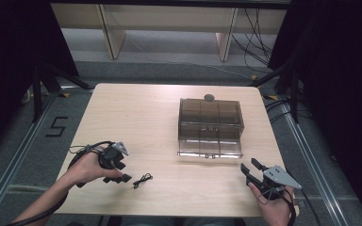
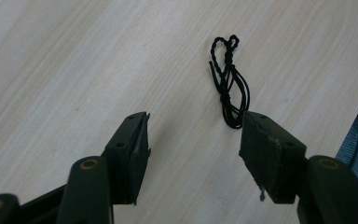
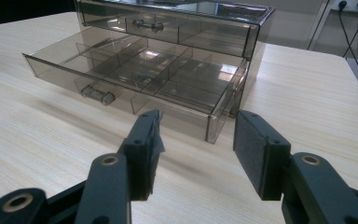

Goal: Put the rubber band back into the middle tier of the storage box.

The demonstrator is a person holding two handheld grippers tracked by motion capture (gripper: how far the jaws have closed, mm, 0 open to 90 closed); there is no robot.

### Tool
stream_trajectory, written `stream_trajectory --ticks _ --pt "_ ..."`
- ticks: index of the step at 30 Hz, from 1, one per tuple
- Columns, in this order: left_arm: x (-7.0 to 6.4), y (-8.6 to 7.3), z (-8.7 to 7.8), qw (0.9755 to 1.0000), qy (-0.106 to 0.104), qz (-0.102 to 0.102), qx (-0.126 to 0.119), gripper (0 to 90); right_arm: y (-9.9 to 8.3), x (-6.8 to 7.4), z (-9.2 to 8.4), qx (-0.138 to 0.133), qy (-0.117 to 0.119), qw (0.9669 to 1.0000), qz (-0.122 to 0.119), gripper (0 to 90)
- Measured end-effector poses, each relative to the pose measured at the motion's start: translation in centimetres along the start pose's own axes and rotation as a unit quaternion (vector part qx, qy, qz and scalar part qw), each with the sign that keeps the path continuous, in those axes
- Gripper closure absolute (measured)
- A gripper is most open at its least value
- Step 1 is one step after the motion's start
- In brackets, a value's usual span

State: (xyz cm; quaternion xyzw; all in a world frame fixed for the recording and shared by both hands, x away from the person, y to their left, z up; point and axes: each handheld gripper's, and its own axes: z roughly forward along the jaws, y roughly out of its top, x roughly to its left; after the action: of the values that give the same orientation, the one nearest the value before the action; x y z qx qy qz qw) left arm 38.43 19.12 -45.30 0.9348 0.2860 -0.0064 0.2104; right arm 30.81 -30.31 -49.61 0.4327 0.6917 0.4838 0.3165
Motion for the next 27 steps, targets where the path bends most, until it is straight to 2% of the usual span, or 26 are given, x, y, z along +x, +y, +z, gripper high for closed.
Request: stream_trajectory --ticks 12,13,14,19,24,27 --pt "-0.9 1.0 1.3 0.9991 -0.011 0.023 0.033 44.0 0.0 0.1 0.1 0.005 0.001 1.0000 0.004 51.8" --pt "-0.9 1.1 1.4 0.9985 -0.011 0.032 0.042 44.8 0.0 0.1 0.1 0.005 0.004 1.0000 0.004 51.8" --pt "-1.0 1.2 1.5 0.9985 -0.011 0.031 0.043 45.1 0.0 0.0 0.1 0.004 0.003 1.0000 -0.004 51.8" --pt "-1.4 1.6 2.0 0.9965 -0.015 0.043 0.070 45.5 -0.1 0.1 0.2 0.005 0.005 1.0000 0.003 51.8" --pt "-1.8 1.8 2.4 0.9961 -0.015 0.044 0.075 46.6 -0.1 0.0 0.1 0.005 0.001 1.0000 -0.001 51.8" --pt "-1.8 1.9 2.7 0.9953 -0.010 0.049 0.083 48.5 -0.1 0.0 0.1 0.005 0.003 1.0000 0.007 51.7"
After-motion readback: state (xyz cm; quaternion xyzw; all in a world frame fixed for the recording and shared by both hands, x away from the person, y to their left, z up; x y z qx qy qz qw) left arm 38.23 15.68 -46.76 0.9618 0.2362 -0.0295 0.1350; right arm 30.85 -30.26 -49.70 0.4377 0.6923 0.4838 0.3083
